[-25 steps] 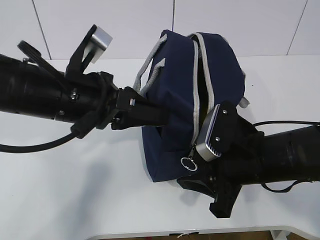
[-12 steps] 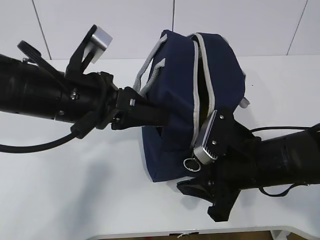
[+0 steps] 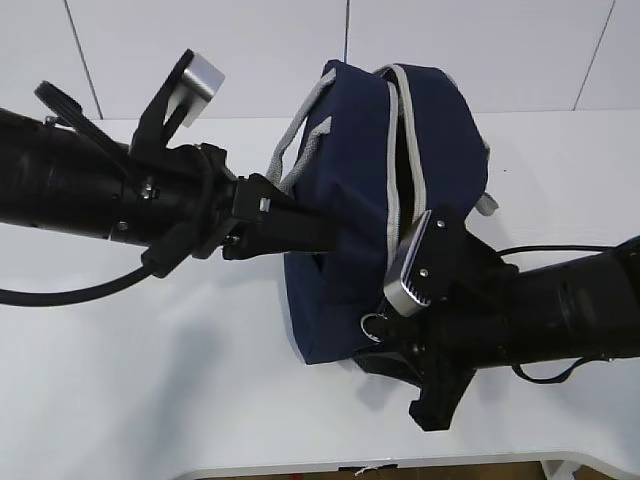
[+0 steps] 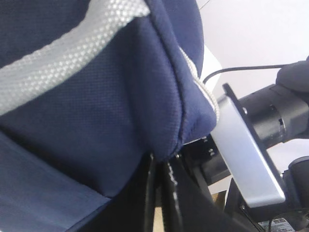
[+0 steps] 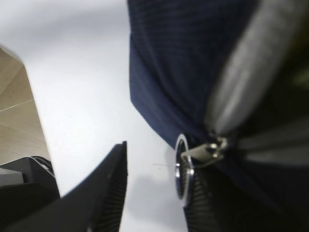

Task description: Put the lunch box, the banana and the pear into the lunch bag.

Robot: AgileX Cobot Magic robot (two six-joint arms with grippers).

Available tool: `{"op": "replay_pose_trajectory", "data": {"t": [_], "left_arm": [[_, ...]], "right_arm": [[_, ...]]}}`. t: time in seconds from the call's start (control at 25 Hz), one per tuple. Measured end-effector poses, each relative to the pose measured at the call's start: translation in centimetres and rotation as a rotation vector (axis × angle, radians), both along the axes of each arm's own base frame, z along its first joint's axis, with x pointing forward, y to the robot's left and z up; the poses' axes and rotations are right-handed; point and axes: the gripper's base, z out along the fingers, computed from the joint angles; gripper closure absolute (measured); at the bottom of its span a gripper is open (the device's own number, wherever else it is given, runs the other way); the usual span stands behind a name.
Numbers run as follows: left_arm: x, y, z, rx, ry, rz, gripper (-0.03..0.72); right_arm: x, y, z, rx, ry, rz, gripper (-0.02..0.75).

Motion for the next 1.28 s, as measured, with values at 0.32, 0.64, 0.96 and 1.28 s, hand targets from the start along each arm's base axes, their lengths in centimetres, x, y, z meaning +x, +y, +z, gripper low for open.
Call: {"op": "replay_pose_trajectory", "data": {"t": [0.32, 0.64, 0.96, 1.28], "left_arm": [[0.0, 0.0, 0.0, 0.0, 0.0, 0.0, 0.708], [0.0, 0.0, 0.0, 0.0, 0.0, 0.0, 0.708], [0.0, 0.0, 0.0, 0.0, 0.0, 0.0, 0.708], [-0.01, 0.0, -0.01, 0.001, -0.001, -0.001, 0.708]], "right_arm": [[0.09, 0.04, 0.1, 0.002, -0.004, 0.0, 0.505], [0.09, 0.04, 0.1, 0.009, 0.01, -0.012, 0.507], [0.09, 0.04, 0.1, 0.017, 0.025, -0.025, 0.507], [0.17, -0.07, 0.02, 0.005, 0.025, -0.039, 0.561]]}}
